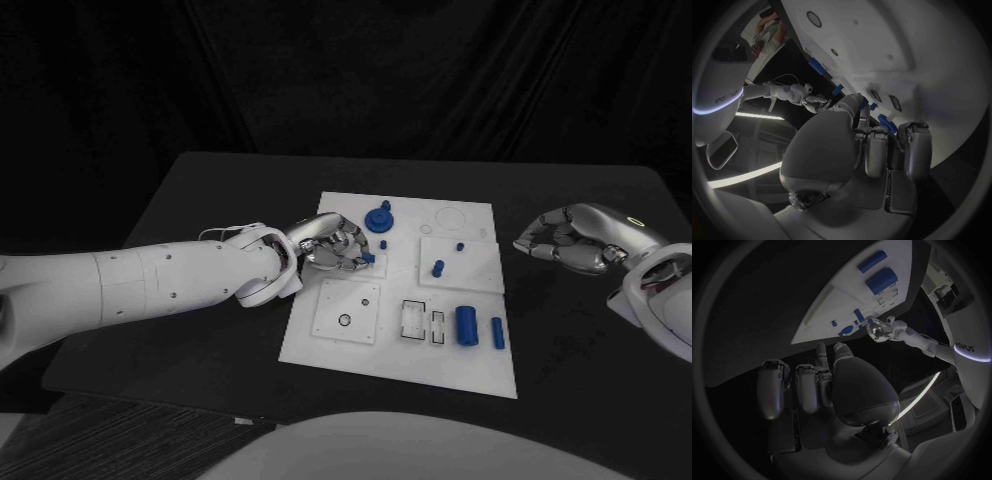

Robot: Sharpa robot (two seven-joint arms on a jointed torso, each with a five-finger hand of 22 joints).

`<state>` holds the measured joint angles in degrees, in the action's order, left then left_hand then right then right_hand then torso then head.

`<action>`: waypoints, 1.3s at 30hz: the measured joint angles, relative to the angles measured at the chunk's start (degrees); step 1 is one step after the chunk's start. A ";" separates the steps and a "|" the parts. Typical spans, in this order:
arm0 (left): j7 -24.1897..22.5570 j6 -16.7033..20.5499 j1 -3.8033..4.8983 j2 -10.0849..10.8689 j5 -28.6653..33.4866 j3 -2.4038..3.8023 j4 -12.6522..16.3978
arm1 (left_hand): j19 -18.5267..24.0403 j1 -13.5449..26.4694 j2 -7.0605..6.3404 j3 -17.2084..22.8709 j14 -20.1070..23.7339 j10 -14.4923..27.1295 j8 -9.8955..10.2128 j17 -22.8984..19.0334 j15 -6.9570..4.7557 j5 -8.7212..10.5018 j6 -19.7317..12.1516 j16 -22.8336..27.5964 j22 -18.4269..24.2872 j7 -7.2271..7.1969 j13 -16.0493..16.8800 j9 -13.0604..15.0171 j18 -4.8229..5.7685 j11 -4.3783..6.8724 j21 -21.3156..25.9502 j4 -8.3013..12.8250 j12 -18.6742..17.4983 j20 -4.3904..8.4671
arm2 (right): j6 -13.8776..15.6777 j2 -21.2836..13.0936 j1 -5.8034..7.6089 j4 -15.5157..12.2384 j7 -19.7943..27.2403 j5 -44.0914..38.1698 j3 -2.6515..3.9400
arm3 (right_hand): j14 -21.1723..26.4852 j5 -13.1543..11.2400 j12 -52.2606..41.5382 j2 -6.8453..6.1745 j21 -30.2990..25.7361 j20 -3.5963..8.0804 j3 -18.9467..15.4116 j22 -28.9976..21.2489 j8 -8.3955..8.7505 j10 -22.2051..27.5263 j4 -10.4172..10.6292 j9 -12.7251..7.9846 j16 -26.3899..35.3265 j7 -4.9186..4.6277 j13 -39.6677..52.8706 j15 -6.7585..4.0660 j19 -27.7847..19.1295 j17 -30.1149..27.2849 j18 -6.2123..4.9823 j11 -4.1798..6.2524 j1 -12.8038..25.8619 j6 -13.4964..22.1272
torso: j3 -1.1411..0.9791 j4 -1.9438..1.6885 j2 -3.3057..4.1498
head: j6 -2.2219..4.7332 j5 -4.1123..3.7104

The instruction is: Assemble the parts on the task board

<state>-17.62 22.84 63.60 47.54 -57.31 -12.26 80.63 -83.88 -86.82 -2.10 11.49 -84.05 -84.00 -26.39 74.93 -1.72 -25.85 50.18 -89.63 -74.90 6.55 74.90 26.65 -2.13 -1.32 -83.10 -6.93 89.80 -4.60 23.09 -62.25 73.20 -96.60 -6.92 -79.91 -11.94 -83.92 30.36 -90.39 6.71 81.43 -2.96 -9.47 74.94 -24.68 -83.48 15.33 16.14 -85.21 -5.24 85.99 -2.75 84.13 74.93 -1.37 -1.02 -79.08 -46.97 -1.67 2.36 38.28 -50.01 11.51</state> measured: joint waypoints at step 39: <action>36.72 -35.25 17.46 1.35 2.47 0.09 5.32 | -0.19 4.49 0.07 2.58 0.20 -0.04 4.33 -0.02 -1.04 -0.32 2.37 0.00 -0.04 -0.53 0.00 -2.61 -0.01 1.20 -0.52 1.04 0.00 1.03 | -0.90 2.44 0.00 0.09 -0.75 0.00 0.01 | -0.14 0.22 0.00 0.00 -0.23 0.00 1.04 -0.03 0.00 0.00 -1.04 0.00 0.23 0.20 0.06 -0.11 0.00 -0.01 0.00 0.00 -1.86 -0.20 | -0.50 0.66 -0.40 | 0.02 -1.97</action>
<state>19.09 -12.41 81.05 48.89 -54.84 -12.17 85.95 -84.07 -82.33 -2.03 14.07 -83.85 -84.04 -22.06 74.92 -2.76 -26.17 52.55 -89.63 -74.94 6.03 74.91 24.04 -2.14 -0.12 -83.62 -5.89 89.80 -3.57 22.20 -59.81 73.20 -96.52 -7.67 -79.91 -11.93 -84.06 30.58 -90.38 6.71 81.19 -2.96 -8.43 74.91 -24.68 -83.48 14.29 16.14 -84.97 -5.04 86.06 -2.85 84.13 74.91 -1.37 -1.03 -80.94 -47.17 -2.17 3.02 37.89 -49.99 9.55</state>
